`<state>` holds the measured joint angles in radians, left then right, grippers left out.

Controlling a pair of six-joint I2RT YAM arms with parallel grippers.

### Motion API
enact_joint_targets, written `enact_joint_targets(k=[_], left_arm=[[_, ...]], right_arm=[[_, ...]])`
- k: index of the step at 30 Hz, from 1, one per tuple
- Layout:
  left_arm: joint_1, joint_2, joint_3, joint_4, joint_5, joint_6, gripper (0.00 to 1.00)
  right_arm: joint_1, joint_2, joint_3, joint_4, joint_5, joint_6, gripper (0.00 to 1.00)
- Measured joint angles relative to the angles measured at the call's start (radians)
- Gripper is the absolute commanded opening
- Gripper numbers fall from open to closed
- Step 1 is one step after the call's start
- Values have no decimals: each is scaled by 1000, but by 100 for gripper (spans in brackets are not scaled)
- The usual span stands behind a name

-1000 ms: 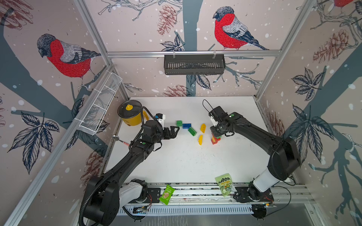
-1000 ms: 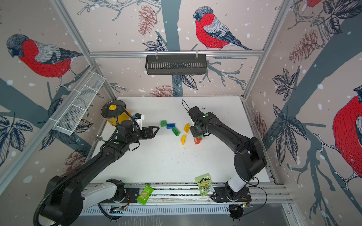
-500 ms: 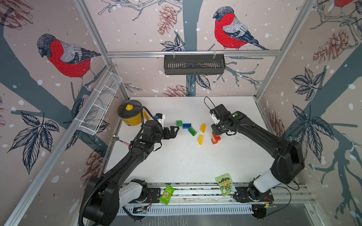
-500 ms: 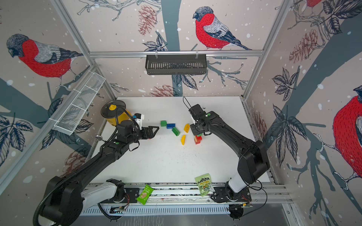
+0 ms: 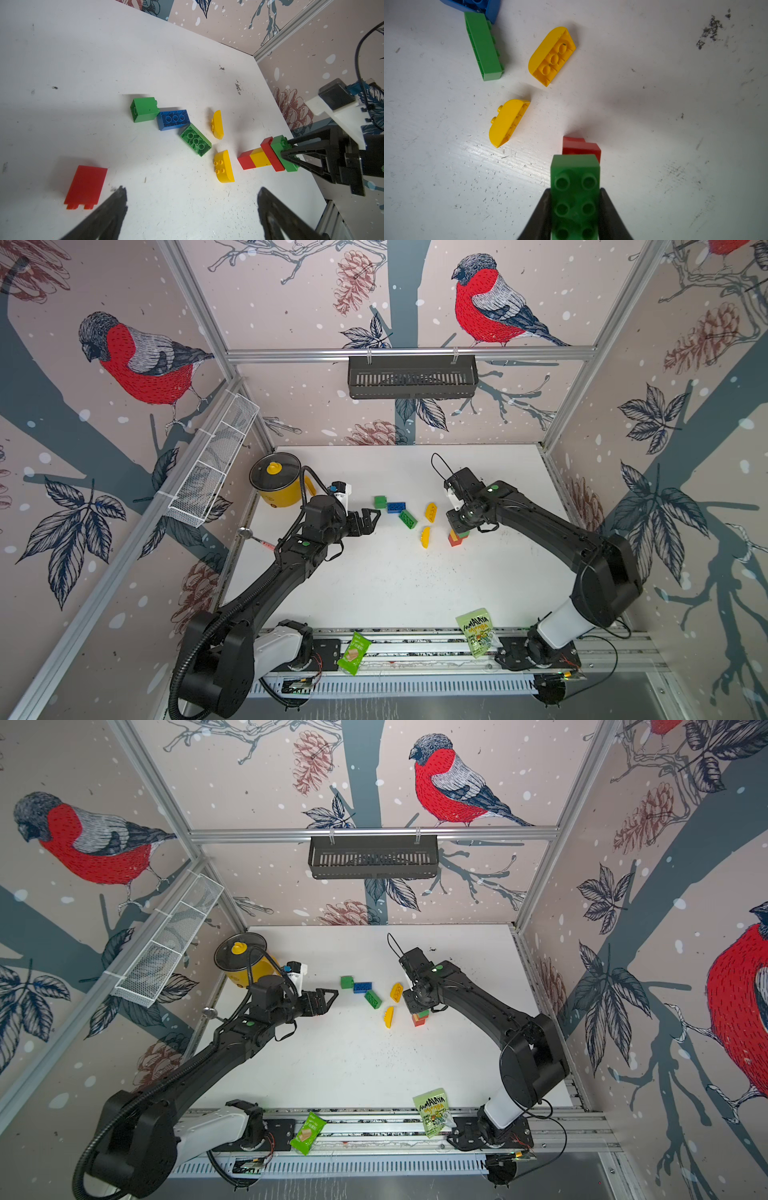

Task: Assemble an ice cream with lego
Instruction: Assemble the lego brick with the lego brick.

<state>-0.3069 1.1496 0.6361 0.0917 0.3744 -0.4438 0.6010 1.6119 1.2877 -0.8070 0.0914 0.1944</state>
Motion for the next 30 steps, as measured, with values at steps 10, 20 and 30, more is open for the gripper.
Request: enact_joint_targets(k=[10, 20, 30], left_arm=[[0, 5, 0, 0, 0, 7, 97], [0, 8, 0, 0, 0, 8, 97], [0, 0, 0, 0, 0, 8, 97]], right_arm=[[-2, 5, 2, 4, 15, 14, 24], [-26, -5, -45, 61, 3, 49, 24], [-34, 26, -49, 106, 5, 53, 19]])
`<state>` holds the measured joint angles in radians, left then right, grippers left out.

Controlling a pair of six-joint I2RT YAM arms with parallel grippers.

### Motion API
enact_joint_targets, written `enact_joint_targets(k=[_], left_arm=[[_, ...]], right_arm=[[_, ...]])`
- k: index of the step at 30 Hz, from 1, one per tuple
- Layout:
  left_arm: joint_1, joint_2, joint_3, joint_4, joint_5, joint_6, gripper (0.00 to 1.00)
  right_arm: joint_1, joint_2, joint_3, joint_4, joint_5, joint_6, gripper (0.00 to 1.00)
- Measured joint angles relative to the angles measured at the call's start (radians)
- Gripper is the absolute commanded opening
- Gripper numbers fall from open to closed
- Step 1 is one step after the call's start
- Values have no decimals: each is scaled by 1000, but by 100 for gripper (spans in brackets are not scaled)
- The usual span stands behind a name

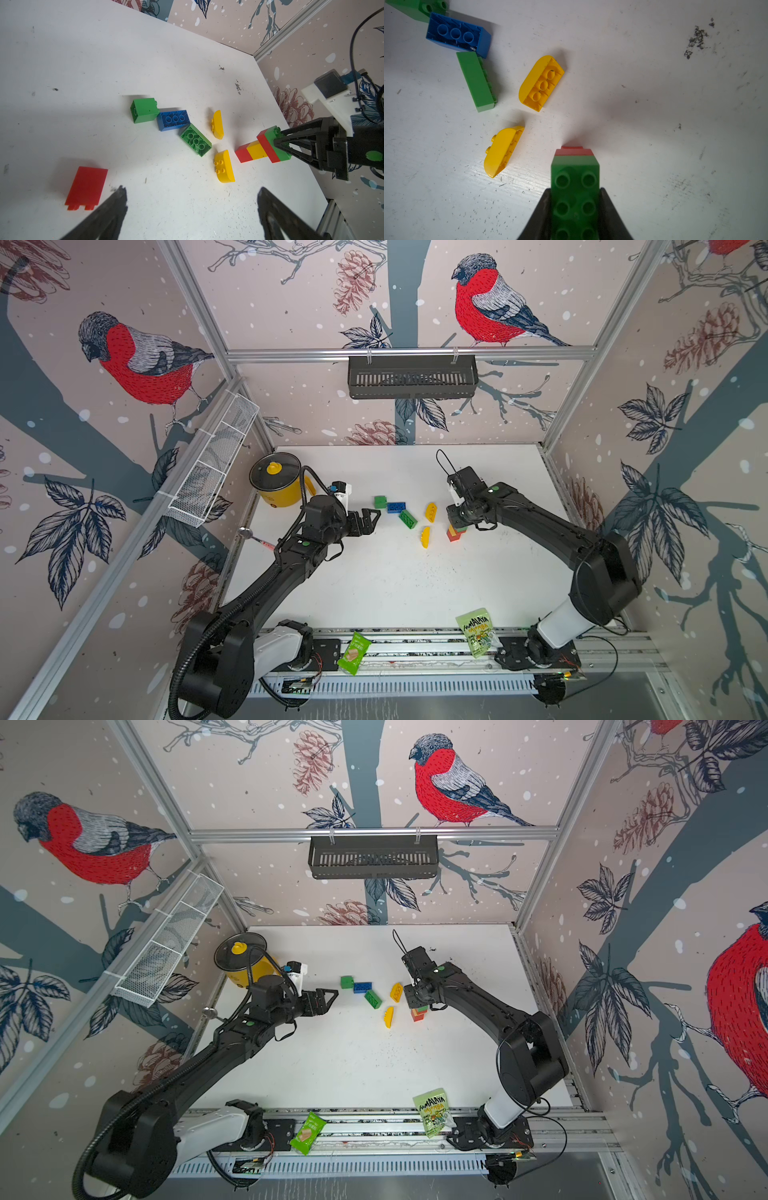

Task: Assemble an ice cream with lego
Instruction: Assemble the lego brick with the lego brick.

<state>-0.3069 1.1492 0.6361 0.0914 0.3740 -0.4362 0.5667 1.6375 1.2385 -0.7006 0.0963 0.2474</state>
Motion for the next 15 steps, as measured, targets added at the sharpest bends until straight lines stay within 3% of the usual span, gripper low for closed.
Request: enact_joint_targets(k=[4, 11, 15], left_arm=[[0, 0, 0, 0, 0, 0, 97], [0, -2, 0, 0, 0, 2, 97], [0, -8, 0, -6, -4, 7, 97]], right_arm=[[0, 7, -6, 29, 9, 0, 22], [-2, 8, 21, 21, 7, -2, 45], [-5, 18, 48, -95, -18, -9, 56]])
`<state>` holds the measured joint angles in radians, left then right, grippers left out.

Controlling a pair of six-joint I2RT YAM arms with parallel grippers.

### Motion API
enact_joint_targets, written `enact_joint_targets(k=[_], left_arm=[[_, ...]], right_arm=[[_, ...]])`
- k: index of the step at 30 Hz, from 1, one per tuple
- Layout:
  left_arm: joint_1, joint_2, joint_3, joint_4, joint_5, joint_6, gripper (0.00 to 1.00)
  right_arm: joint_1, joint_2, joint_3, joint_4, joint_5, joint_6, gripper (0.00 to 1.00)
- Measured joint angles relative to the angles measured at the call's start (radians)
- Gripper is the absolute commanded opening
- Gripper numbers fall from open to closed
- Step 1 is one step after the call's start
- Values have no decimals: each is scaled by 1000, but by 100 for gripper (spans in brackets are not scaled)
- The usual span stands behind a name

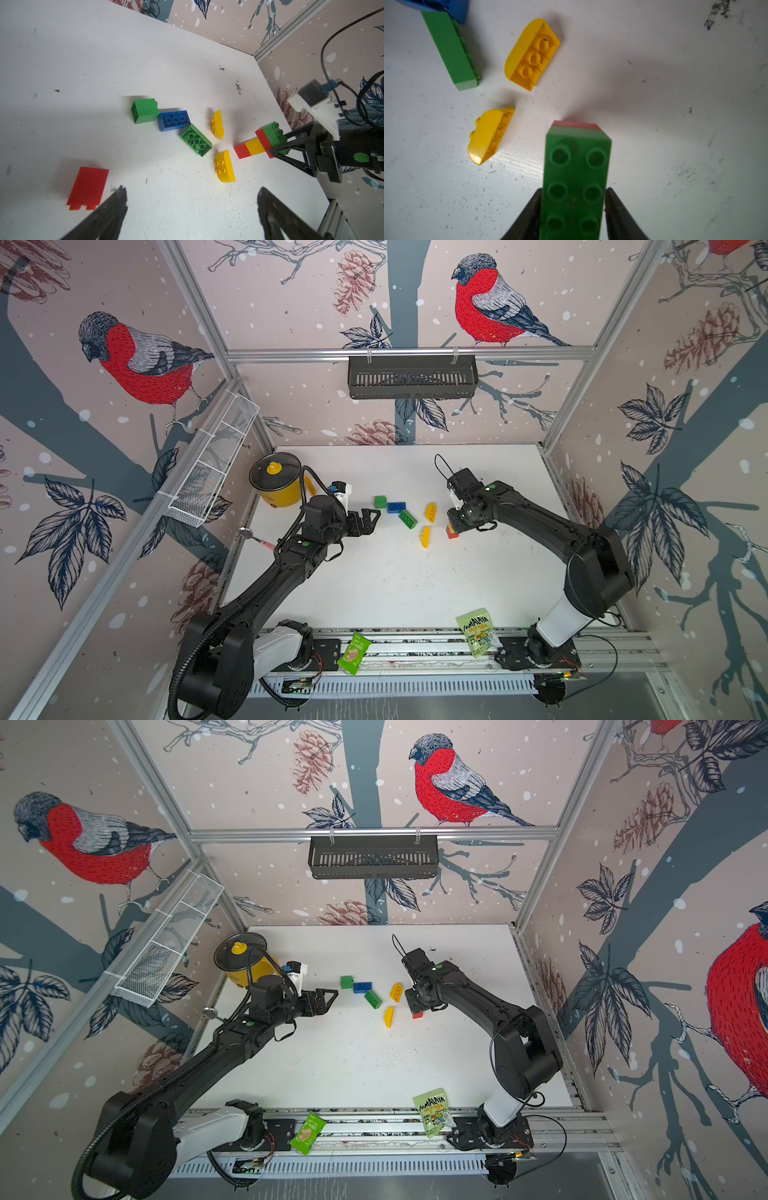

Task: Assemble an ice cream with lego
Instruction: Assemble the lego brick with the lego brick, then adjust the lego brick at the center of the board.

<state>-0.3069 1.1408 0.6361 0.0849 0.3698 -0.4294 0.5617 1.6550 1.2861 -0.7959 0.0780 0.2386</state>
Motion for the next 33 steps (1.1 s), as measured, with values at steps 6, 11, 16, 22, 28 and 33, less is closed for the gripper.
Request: enact_joint_targets(k=[6, 11, 16, 22, 28, 33], left_arm=[[0, -19, 0, -8, -6, 0, 97], [0, -45, 11, -46, -66, -11, 97], [9, -90, 19, -114, -220, -52, 97], [11, -169, -9, -139, -274, -67, 97], [16, -230, -32, -158, -303, -68, 97], [23, -233, -34, -174, -314, -68, 97]], right_arm=[[1, -11, 72, -14, 1, -3, 61], [41, -35, 164, -21, 74, 14, 62], [201, -11, 205, 34, 114, 124, 66], [305, 123, 119, 102, 89, 275, 66], [292, 134, -15, 193, 84, 372, 65], [280, 164, -48, 272, 69, 397, 64]])
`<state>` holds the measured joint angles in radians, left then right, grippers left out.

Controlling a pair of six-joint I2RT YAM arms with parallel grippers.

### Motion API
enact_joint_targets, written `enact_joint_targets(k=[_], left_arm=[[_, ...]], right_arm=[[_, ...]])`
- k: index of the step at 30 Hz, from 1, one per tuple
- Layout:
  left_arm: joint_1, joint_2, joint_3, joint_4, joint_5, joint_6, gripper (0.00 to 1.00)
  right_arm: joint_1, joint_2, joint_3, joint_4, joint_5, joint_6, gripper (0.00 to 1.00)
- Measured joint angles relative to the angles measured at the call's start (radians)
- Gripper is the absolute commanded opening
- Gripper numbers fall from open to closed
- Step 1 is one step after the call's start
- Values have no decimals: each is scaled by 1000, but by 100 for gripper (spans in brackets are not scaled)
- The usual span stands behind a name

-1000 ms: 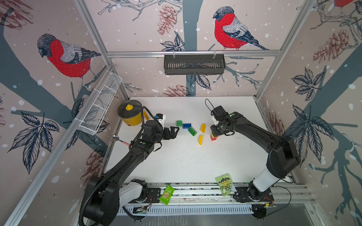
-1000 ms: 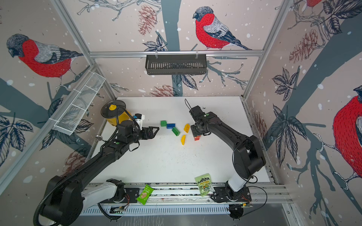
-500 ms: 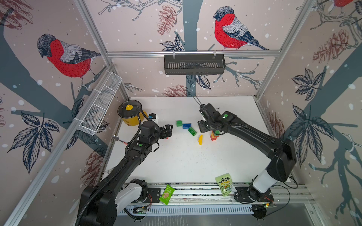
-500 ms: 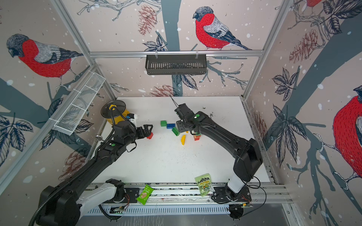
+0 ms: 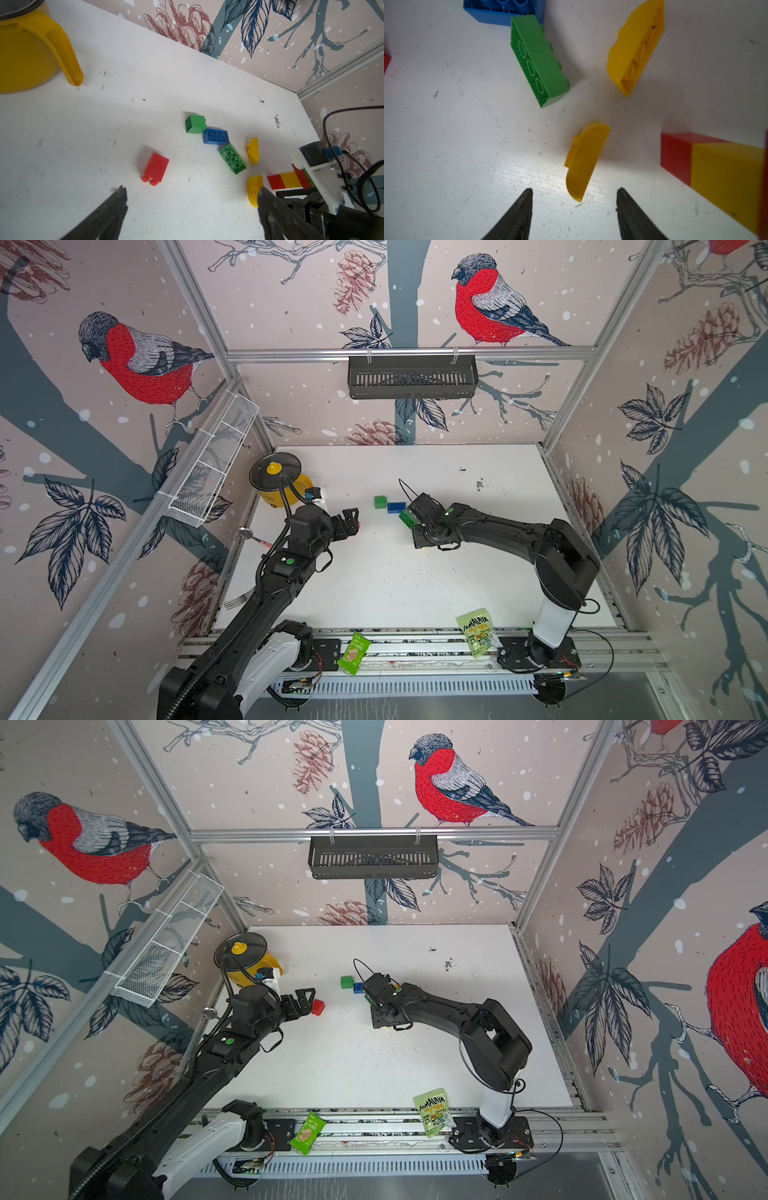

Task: Assemble an ice cream with lego
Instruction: Adjust the lego brick at the center of the board.

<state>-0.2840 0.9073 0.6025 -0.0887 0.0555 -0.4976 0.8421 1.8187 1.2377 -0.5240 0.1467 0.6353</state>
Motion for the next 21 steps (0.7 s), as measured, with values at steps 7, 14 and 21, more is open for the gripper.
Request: enact_joint_targets(k=[7, 14, 21], left_arm=[[4, 6, 0, -5, 2, 0, 97], [5, 4, 0, -5, 2, 1, 97], [5, -7, 0, -5, 1, 1, 97]], right_arm=[[-51, 32, -21, 58, -20, 0, 60], [-59, 75, 2, 84, -27, -12, 49], [-59, 106, 16, 88, -35, -35, 33]])
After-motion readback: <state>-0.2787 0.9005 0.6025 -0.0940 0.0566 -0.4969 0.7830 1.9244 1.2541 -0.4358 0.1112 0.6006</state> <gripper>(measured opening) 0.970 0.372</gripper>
